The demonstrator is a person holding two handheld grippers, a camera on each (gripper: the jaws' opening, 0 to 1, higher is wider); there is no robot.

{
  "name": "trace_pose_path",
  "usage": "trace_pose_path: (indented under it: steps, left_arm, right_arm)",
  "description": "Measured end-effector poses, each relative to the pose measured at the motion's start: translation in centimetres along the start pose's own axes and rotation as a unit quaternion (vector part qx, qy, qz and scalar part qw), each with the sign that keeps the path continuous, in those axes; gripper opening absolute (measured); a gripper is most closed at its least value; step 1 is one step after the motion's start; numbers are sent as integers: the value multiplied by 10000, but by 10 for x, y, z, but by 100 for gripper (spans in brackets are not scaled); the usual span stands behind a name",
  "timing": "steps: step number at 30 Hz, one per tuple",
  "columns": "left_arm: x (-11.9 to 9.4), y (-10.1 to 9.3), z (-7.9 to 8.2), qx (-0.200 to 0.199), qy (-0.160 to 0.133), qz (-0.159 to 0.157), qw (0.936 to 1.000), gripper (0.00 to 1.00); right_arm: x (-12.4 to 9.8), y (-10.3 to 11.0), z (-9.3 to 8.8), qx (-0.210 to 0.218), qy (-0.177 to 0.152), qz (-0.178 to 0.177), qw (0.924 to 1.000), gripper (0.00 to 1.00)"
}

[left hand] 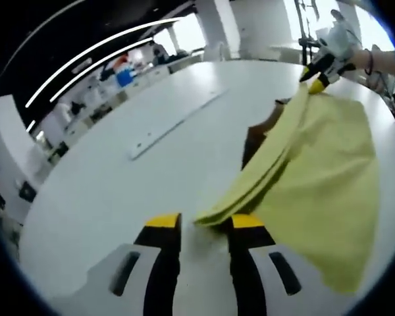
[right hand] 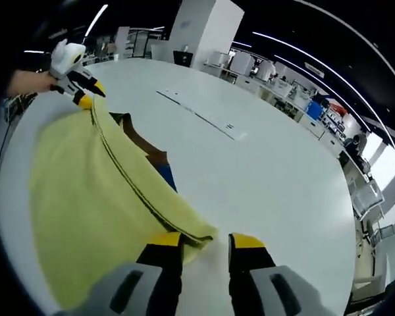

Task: Fold the garment on the visible template until the final outline fits inside the template.

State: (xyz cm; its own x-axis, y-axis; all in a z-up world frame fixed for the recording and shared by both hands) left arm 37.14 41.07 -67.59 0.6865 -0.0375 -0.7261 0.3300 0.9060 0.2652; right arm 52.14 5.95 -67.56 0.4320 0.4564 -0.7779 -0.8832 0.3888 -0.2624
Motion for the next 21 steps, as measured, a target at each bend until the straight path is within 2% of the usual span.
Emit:
trace_pose_path:
  steps: [2,4,5,7,12,14,17,18,20,21]
  left_arm:
    - [4,1,2,-44,-33,-32,10000,20]
    - [6,2,3,-181,-9,6,9998,18]
    - [8,5,3,-445,-2,76,9990,19]
    - [9,8,4,-681,-33,98,9976,19]
    - [12,18,0,-1331,-86,205,9909,20]
    - [13,18,-2,-1576,-119,135,9873,20]
    - [14,18,-5,-2097,-126,60,9777,19]
    - [14,18,-5,-2261,-189,38,9739,18]
    - [14,17,-6,-2419,-165,-41,9701,17]
    - [15,19,-4,-2363,-228,14,9714,16]
  right_arm:
    - [3,-3,1,111,-59,-52,9999,18]
    - [7,-4,2,484,-141,-46,9987,17]
    - [9,-7,1,706,-174,-53,9973,17]
    - [12,-10,2,942,-254,-48,9952,17]
    - [18,-11,2,1835,-372,55,9823,17]
    - [19,-10,2,1965,-391,75,9797,16]
    - [18,-10,4,2285,-434,60,9726,14]
    - [17,-10,4,2497,-449,23,9673,13]
    - [16,-12,3,2758,-452,-19,9602,10]
    - [16,-13,3,2873,-446,-55,9568,8]
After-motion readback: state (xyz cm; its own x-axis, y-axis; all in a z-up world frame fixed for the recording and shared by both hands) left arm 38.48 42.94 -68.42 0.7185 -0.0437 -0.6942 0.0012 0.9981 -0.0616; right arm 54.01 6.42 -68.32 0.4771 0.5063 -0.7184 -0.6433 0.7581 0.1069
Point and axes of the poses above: the point that each gripper's makers call its tool centre point, and the gripper's own axes: x roughly forward along the fingers, y roughly to its left, z roughly out of its top, the point moved 6 cm from there along -x, roughly backward along the fingers, and after that the axes turned 7 degrees about y, right-handed, at the moved point
